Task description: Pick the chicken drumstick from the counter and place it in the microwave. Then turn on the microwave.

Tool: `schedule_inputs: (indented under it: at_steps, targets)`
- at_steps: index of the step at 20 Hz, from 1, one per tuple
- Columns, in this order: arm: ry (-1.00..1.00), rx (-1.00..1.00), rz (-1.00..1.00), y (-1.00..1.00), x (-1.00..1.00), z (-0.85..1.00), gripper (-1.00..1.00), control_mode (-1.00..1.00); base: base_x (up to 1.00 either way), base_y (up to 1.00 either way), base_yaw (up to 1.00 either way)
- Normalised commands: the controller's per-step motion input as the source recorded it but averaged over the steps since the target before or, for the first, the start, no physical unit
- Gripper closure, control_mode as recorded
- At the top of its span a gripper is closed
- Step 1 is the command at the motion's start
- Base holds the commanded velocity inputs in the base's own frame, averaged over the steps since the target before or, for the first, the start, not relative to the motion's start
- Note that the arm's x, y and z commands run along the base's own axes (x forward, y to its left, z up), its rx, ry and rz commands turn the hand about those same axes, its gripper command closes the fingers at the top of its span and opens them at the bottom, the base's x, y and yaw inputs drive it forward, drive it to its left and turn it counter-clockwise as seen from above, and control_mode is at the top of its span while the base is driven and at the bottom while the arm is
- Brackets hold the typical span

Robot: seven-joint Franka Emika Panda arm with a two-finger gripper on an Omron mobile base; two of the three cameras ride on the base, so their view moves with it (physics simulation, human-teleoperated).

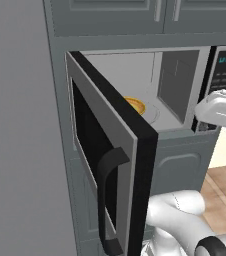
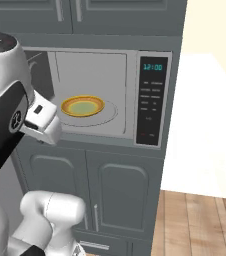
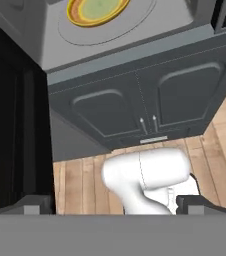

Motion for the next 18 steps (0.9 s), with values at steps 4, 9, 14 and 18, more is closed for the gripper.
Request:
schedule_inputs:
  at_steps: [4,9,14,18]
  targets:
    - [0.10,-0.01,0.00,-0.05,0.00,-0.37,-1.00,-1.00,0.00,0.00,0.00]
    - [0.02,0.00,0.00,0.00,0.00,-0.55,-1.00,-1.00,0.00,0.00,0.00]
    - [0.00,0.00,0.00,0.00,-0.05,-0.21,-1.00,1.00,-0.14,0.00,0.00]
    - [0.00,0.00,0.00,0.00,0.00,0.00,-1.00,1.00,-1.00,0.02,0.00]
